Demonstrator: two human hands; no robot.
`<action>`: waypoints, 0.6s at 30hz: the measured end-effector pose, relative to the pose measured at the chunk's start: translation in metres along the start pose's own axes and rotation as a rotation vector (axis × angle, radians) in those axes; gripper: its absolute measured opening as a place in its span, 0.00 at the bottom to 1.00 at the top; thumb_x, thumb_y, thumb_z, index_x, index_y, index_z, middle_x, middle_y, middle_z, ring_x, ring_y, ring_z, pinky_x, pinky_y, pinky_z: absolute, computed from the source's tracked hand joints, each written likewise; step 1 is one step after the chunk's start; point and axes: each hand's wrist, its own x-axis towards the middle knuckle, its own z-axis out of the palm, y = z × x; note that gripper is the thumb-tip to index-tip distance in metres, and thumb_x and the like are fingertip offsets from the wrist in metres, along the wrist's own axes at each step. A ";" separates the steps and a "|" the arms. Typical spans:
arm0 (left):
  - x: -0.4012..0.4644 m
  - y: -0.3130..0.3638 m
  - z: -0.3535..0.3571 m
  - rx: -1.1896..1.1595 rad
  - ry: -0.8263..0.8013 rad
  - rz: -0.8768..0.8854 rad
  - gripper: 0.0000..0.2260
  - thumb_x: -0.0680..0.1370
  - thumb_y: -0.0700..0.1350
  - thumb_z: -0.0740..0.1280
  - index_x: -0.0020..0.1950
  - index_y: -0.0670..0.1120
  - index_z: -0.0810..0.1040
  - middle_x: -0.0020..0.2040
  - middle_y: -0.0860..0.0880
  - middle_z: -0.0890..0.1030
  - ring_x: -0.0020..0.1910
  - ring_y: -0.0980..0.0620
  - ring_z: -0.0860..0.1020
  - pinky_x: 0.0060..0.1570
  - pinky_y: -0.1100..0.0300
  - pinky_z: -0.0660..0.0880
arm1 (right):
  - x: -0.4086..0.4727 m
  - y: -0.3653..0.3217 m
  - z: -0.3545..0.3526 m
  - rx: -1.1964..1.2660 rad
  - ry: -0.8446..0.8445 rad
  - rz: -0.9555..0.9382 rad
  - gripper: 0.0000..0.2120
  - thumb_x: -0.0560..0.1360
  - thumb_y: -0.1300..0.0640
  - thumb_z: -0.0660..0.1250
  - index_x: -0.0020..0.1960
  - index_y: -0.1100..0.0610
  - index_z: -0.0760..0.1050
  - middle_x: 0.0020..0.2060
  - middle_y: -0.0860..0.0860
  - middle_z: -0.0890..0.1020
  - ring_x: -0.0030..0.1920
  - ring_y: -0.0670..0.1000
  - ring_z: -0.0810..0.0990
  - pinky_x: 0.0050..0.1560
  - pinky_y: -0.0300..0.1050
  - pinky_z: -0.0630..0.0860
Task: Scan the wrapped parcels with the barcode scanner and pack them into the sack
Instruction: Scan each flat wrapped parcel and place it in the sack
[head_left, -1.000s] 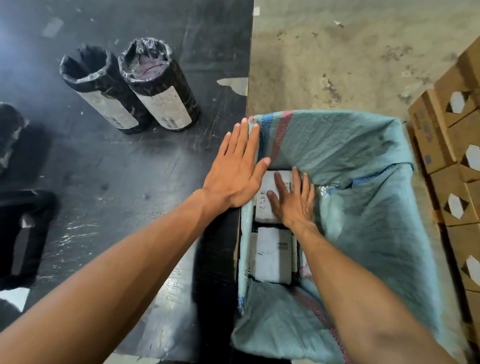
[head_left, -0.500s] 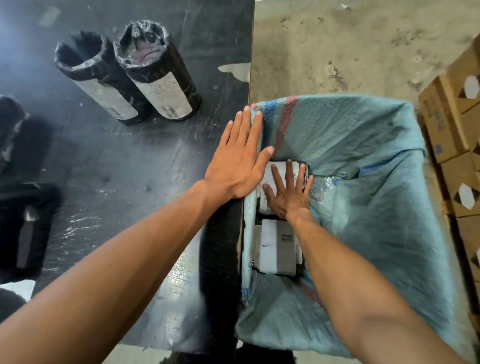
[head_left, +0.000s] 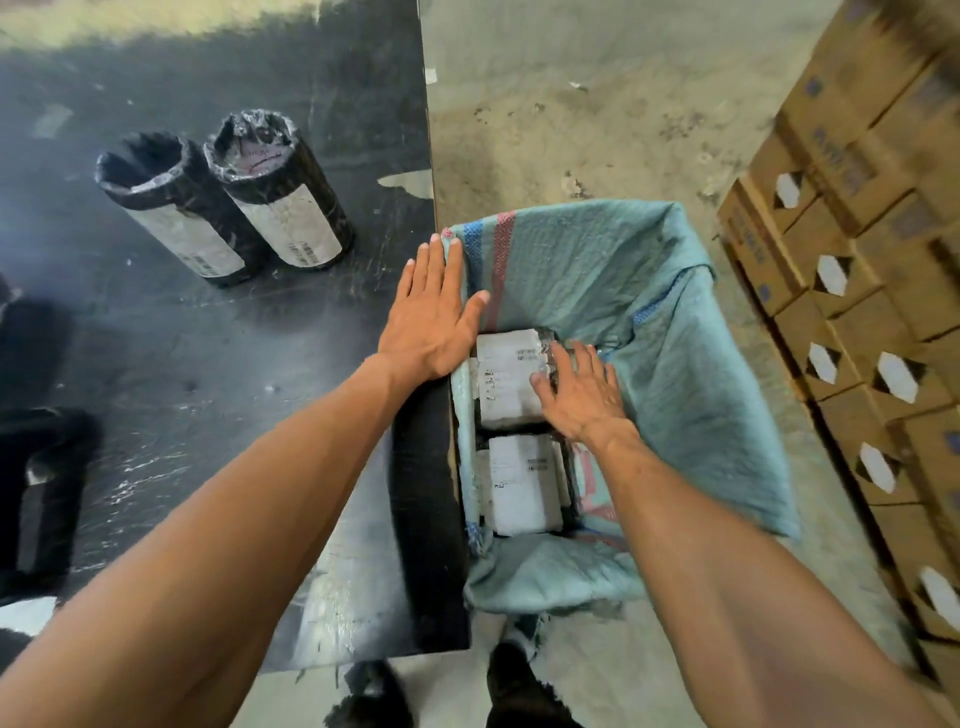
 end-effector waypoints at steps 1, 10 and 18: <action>0.000 0.000 -0.001 -0.004 -0.005 0.000 0.32 0.86 0.58 0.47 0.83 0.42 0.41 0.83 0.42 0.40 0.82 0.45 0.40 0.79 0.52 0.37 | -0.008 -0.001 -0.006 0.014 0.023 0.004 0.33 0.87 0.39 0.51 0.87 0.52 0.50 0.86 0.60 0.52 0.86 0.59 0.48 0.84 0.59 0.43; -0.028 -0.005 -0.036 -0.325 -0.082 0.038 0.33 0.83 0.59 0.59 0.82 0.41 0.56 0.81 0.39 0.58 0.81 0.41 0.54 0.80 0.46 0.49 | -0.082 -0.044 -0.066 0.210 0.134 0.047 0.34 0.86 0.36 0.54 0.85 0.54 0.57 0.82 0.59 0.63 0.82 0.61 0.60 0.80 0.58 0.58; -0.080 -0.068 -0.118 0.062 0.160 0.141 0.25 0.80 0.59 0.63 0.61 0.38 0.75 0.58 0.38 0.79 0.57 0.38 0.77 0.57 0.49 0.71 | -0.118 -0.124 -0.117 0.185 0.296 0.025 0.38 0.81 0.29 0.55 0.82 0.53 0.62 0.80 0.58 0.67 0.77 0.61 0.70 0.74 0.60 0.69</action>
